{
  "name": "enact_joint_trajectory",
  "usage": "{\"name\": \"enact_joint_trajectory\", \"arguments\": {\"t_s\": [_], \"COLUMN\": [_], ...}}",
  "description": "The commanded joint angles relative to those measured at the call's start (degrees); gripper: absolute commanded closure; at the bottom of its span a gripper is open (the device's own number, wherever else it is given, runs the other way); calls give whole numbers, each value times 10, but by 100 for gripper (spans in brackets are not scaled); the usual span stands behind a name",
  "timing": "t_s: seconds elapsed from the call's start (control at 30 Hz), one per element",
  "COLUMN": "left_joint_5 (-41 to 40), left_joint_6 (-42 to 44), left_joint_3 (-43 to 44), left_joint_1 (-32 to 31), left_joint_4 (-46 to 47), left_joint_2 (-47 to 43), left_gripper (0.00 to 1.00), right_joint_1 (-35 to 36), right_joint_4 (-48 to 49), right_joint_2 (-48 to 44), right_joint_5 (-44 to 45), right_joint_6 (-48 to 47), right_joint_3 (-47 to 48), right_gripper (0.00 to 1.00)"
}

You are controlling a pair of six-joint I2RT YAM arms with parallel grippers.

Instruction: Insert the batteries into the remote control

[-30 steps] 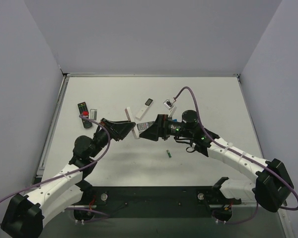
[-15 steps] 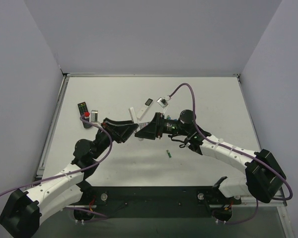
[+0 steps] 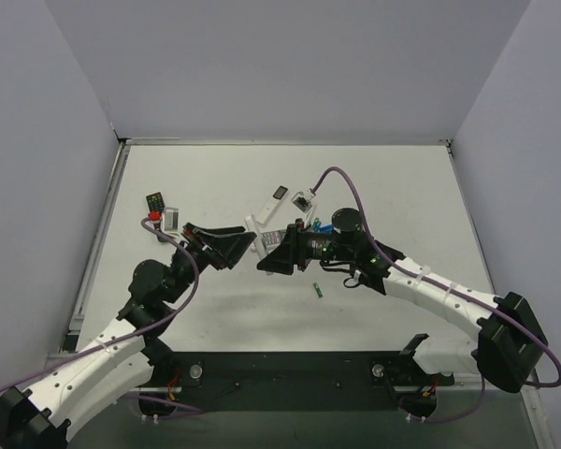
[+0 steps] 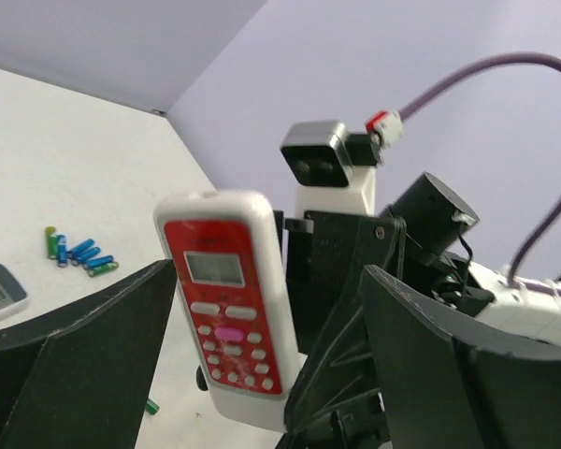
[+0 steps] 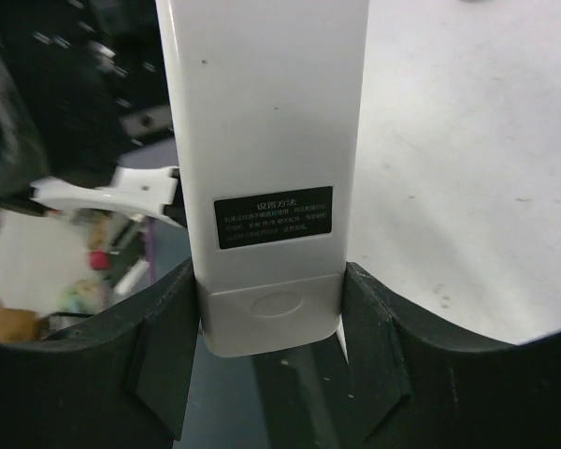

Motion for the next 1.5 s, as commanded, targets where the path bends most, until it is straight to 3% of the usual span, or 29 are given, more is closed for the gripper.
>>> {"name": "enact_joint_trajectory", "arguments": {"t_s": [0.0,0.17,0.37,0.6,0.77,0.97,1.17,1.27,1.33,1.43,1.47], "left_joint_5": [-74,-74,-81,-116,-140,-183,-205,-204,-200,-212,-225], "left_joint_6": [71,69,48,42,30,16,5,-1,-3,-15,-19], "left_joint_3": [102,147,134,113,99,85,62,55,51,32,25], "left_joint_1": [-2,-3,-27,-52,-73,-89,-97,-99,-100,-99,-99], "left_joint_4": [-258,-362,-324,-281,-255,-237,-216,-207,-209,-210,-209], "left_joint_2": [-54,-41,-4,19,34,36,38,38,33,9,0], "left_gripper": [9,8,8,8,14,30,39,60,81,100,100], "right_joint_1": [39,85,144,176,193,210,223,227,227,227,227], "right_joint_4": [-242,-332,-358,-364,-364,-361,-358,-357,-357,-351,-350], "right_joint_2": [-56,-55,-39,-22,-9,3,17,24,23,15,9], "right_joint_5": [142,308,426,486,509,529,544,546,540,531,528], "right_joint_6": [-218,-315,-351,-363,-371,-379,-381,-384,-381,-375,-374], "right_joint_3": [74,108,134,149,155,157,158,160,158,151,149], "right_gripper": [97,99,100,100,100,100,100,100,100,77,62]}}
